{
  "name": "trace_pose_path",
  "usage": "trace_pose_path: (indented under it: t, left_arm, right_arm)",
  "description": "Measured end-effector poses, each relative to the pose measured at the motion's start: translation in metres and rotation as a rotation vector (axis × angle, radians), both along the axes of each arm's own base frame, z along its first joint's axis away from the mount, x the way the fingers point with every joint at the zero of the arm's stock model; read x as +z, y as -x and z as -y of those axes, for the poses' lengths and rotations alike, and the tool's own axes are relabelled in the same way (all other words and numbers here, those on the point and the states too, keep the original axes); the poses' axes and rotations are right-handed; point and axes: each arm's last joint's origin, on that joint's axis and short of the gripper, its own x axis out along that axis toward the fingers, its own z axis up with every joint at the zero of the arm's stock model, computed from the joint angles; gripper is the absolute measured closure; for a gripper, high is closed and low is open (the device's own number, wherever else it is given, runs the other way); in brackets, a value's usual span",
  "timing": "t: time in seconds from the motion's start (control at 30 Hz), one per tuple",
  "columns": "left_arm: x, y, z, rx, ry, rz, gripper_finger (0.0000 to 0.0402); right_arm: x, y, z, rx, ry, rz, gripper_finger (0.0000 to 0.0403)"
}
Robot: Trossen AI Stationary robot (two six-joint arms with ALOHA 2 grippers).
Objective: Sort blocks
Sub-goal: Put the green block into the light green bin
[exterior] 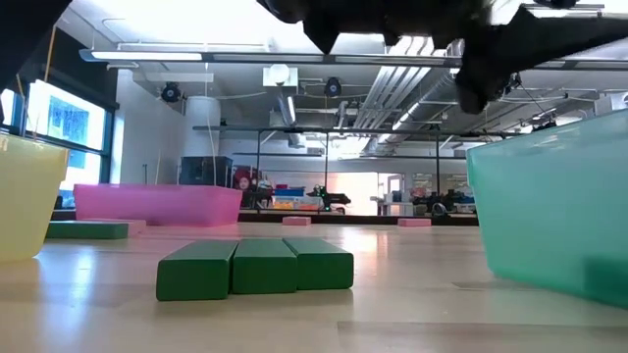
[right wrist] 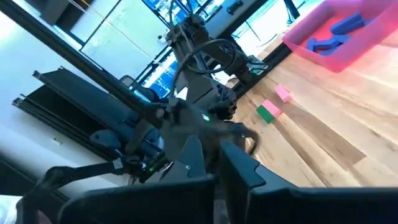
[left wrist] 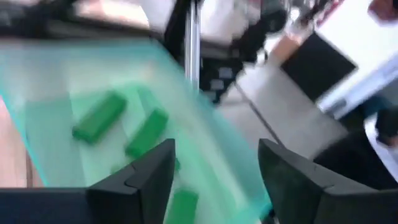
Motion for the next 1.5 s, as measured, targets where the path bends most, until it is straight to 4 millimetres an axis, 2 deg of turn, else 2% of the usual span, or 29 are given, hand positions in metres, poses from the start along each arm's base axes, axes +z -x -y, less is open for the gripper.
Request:
trace_pose_path:
  t: [0.1, 0.2, 0.3, 0.43, 0.53, 0.67, 0.77, 0.9, 0.97, 1.03, 1.13, 1.17, 1.27, 1.37, 1.5]
  left_arm:
    - [0.012, 0.008, -0.020, -0.036, -0.005, -0.098, 0.0177]
    - [0.040, 0.026, -0.058, 0.015, -0.017, -0.243, 0.0181]
    - [0.060, 0.057, -0.086, 0.067, -0.093, -0.379, 0.0189]
    - [0.074, 0.116, -0.087, 0.176, -0.183, -0.422, 0.0199]
    - [0.069, 0.165, -0.078, 0.302, -0.191, -0.419, 0.0202]
    - [0.038, 0.233, -0.063, 0.379, -0.332, -0.495, 0.0202]
    - [0.016, 0.263, -0.065, 0.388, -0.437, -0.519, 0.0202]
    - [-0.004, 0.276, -0.074, 0.355, -0.523, -0.570, 0.0203]
    - [-0.014, 0.281, -0.078, 0.348, -0.554, -0.646, 0.0218]
    - [-0.019, 0.284, -0.082, 0.380, -0.542, -0.734, 0.0260]
    - [-0.020, 0.287, -0.085, 0.416, -0.488, -0.797, 0.0365]
    - [-0.019, 0.287, -0.085, 0.422, -0.478, -0.790, 0.0382]
    - [-0.018, 0.287, -0.086, 0.416, -0.509, -0.762, 0.0395]
    - [-0.027, 0.291, -0.090, 0.411, -0.544, -0.824, 0.0399]
    - [-0.028, 0.291, -0.093, 0.443, -0.544, -0.848, 0.0401]
  right_arm:
    - [0.002, 0.000, 0.000, 0.007, 0.013, 0.019, 0.0403]
    - [0.003, 0.000, 0.000, 0.013, 0.035, 0.026, 0.0403]
    - [0.002, 0.000, 0.000, 0.017, 0.055, 0.021, 0.0403]
    - [0.001, 0.000, 0.000, 0.022, 0.090, 0.011, 0.0403]
    - [0.000, 0.000, 0.000, 0.026, 0.123, 0.002, 0.0403]
    - [-0.001, -0.001, 0.000, 0.021, 0.142, -0.003, 0.0403]
    - [-0.001, -0.001, 0.002, 0.006, 0.141, -0.002, 0.0403]
    - [-0.001, -0.003, 0.005, -0.025, 0.134, -0.003, 0.0403]
    - [-0.001, -0.004, 0.007, -0.057, 0.138, -0.004, 0.0403]
    - [-0.001, -0.005, 0.007, -0.083, 0.149, -0.008, 0.0403]
    - [-0.002, -0.007, 0.008, -0.101, 0.156, -0.016, 0.0403]
    - [-0.003, -0.007, 0.009, -0.103, 0.157, -0.018, 0.0403]
    - [-0.004, -0.008, 0.009, -0.108, 0.166, -0.027, 0.0403]
    - [-0.004, -0.008, 0.009, -0.117, 0.184, -0.032, 0.0403]
    - [-0.004, -0.008, 0.009, -0.117, 0.189, -0.033, 0.0403]
